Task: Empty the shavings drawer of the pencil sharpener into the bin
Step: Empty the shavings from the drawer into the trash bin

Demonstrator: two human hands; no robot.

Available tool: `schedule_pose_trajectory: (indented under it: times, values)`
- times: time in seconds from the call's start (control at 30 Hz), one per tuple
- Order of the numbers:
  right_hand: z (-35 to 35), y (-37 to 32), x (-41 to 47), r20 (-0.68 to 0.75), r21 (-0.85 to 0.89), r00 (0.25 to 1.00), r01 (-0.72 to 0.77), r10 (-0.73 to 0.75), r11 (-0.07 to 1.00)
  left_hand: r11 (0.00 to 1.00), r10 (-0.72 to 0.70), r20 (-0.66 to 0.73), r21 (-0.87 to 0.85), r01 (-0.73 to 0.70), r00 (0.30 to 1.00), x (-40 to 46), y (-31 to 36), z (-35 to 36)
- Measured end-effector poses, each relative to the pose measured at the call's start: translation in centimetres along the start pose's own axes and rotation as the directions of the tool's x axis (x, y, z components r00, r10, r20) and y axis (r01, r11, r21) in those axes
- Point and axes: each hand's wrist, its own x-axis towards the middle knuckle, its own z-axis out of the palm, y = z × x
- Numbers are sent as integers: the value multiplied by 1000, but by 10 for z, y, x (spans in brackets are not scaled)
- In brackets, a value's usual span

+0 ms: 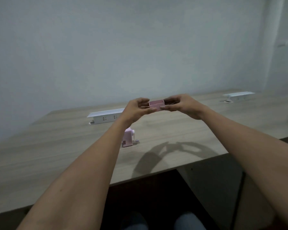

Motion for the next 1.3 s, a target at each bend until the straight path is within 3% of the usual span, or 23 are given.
schedule_pose_trajectory:
  times: [0.37,0.7,1.03,1.3]
  values:
    - [-97,40,-109,-161,-36,978,-139,132,990,977,43,270,-211,16,962,-3,14,136]
    - [-143,92,-225,-281,0,909,-319,307,948,962,39,427,-260,82,904,-34,4,264]
    - [-140,155,-318,-290,226,804,-470,519,853,965,4,495,-231,127,869,-90,-34,349]
    - [-100,251,-387,-206,340,674,-630,709,698,918,-181,582,-189,349,793,-155,-114,407]
